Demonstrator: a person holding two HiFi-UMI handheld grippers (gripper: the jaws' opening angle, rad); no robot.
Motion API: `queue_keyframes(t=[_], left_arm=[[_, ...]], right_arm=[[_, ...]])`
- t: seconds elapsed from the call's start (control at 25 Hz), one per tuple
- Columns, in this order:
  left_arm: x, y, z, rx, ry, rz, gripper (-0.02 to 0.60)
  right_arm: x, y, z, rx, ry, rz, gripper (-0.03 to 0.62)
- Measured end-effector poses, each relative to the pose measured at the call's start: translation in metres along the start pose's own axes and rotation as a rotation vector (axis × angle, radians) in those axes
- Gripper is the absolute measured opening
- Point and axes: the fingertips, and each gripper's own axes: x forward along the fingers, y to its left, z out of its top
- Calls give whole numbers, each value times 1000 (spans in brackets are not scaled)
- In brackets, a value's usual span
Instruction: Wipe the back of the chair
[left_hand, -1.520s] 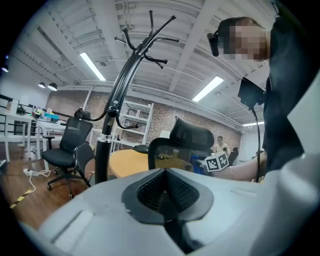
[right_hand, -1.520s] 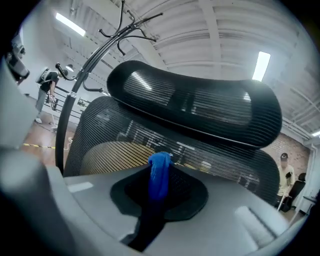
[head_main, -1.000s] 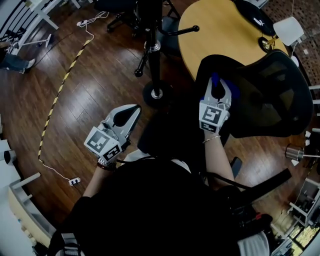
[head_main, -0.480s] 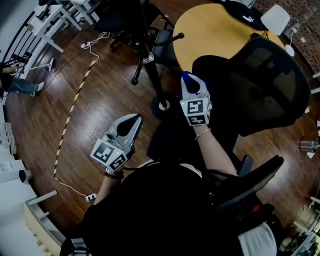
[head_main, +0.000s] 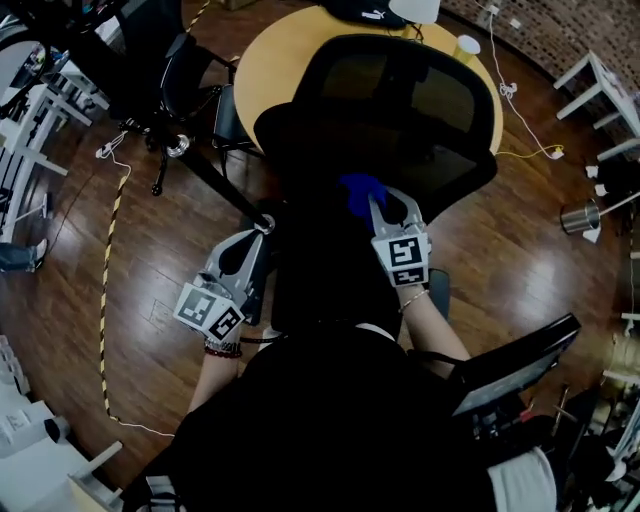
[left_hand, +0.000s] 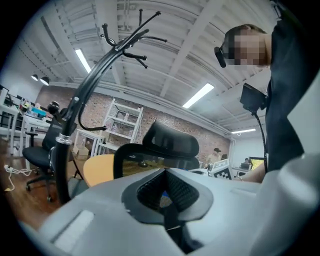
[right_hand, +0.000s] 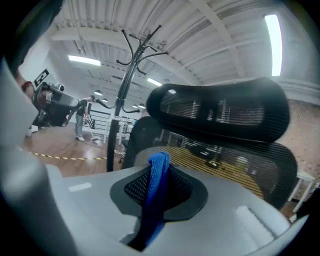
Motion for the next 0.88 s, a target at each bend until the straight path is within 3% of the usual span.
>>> queue_keyframes(t=[0.2, 0.36, 0.56, 0.72, 0.88], left_arm=[[64, -74, -19, -44, -5, -108, 6], [98, -118, -25, -28, 8, -144, 6], [102, -121, -20, -29, -1, -69, 6], [65, -85, -17, -25, -1, 48, 6], [27, -51, -6, -57, -39, 134, 6]], right_arm=[[-81, -116, -70, 27, 132, -202, 41], [-109, -176, -100, 17, 168, -260, 41], [-93, -226, -108, -12, 167, -298, 41], [-73, -226, -104, -134, 150, -325, 41], [-71, -217, -98, -166, 97, -396, 41]])
